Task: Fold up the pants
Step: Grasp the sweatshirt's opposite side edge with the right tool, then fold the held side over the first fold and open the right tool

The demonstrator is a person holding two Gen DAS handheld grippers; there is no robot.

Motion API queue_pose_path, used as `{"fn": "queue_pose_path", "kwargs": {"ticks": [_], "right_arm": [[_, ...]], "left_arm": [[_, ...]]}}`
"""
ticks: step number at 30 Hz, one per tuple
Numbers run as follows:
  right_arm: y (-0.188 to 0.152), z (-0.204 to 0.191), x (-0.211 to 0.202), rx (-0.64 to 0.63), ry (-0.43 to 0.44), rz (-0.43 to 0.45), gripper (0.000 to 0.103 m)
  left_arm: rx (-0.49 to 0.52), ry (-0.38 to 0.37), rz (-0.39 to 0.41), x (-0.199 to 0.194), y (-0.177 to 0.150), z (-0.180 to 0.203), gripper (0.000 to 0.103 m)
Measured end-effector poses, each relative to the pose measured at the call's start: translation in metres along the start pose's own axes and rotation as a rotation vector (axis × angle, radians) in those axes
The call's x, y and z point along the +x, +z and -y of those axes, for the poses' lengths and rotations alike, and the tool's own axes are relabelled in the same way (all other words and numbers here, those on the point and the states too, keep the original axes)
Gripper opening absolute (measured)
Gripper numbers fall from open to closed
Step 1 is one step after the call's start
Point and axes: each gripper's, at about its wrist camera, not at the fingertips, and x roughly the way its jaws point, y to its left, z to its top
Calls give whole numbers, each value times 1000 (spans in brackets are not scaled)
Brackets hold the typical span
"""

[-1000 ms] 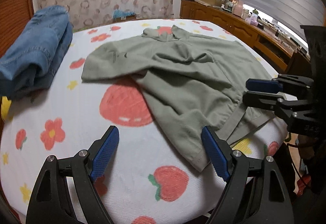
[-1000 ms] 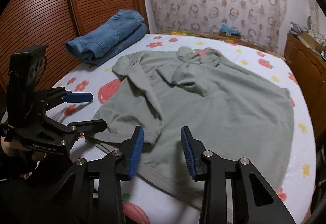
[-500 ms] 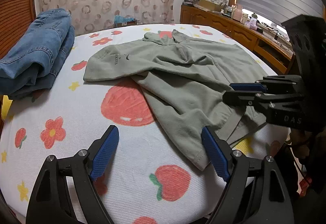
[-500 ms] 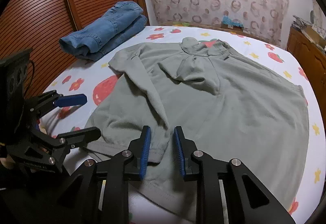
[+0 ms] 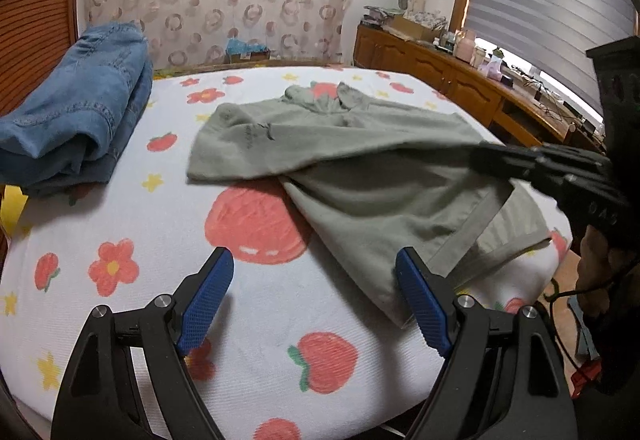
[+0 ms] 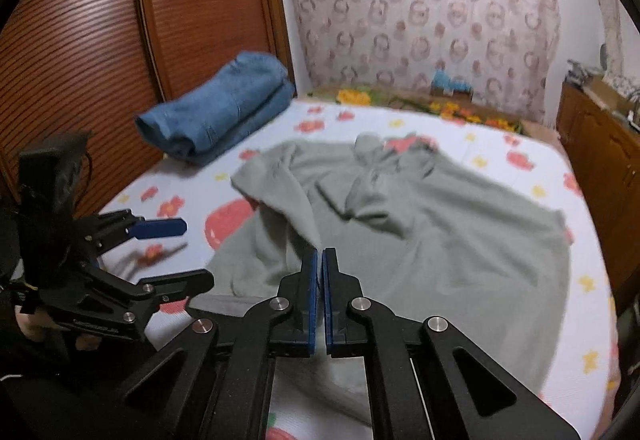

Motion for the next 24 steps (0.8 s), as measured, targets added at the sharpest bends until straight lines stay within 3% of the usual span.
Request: {"fn": "queue_pose_path", "kwargs": {"ticks": [24], "right_arm": [[-24,7,-83,30,-123,114,2]], "left_arm": [[77,-62,20,3,28,41,84]]}}
